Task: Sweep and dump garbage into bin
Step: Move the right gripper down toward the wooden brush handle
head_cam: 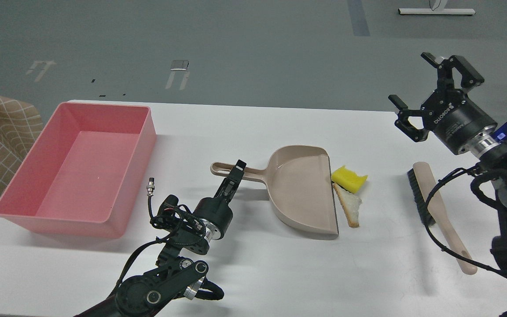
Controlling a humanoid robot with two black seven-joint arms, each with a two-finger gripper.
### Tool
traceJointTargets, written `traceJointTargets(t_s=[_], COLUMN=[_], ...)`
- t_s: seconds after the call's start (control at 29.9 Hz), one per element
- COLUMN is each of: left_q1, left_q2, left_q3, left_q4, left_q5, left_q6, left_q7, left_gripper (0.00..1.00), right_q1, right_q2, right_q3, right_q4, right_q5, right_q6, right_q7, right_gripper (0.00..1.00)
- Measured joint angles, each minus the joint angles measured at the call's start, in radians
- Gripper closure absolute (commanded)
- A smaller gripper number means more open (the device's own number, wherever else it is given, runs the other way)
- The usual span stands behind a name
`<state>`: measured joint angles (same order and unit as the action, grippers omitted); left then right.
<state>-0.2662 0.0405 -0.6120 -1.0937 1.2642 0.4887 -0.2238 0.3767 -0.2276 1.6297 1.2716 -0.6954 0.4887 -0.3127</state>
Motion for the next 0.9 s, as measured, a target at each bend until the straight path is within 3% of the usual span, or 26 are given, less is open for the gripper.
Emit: traceJointTargets(t_s=[0.2,0.47,0.74,0.9], left_q1=[0.0,-0.003,-0.001,-0.003], left_q2=[-0.006,-0.013,-0.014,-0.011], left_q3=[0.0,0.0,0.0,0.0], left_q4=[0.0,-0.002,-0.003,-0.003], left_q5=[0.002,0.004,0.004,0.008], left_q6=[0.0,0.0,0.0,0.0], left_q7=[0.0,0.0,0.0,-0.001], left_gripper=[0.62,0.62,0.62,0.62], right_q1=[0.003,0.016,-0.106,-0.147], right_q2=[-0.139,-0.145,-0.124,-0.127], right_q3=[0.077,0.189,0.255,0.261], right_q4=[0.051,0.082,0.345,0.392], right_q5=[-0.007,-0.006,-0.032,-0.071], right_q6=[0.0,0.0,0.0,0.0], right_q7=[0.047,0.152,0.142,0.129], right_gripper=[0.0,0.0,0.0,0.0])
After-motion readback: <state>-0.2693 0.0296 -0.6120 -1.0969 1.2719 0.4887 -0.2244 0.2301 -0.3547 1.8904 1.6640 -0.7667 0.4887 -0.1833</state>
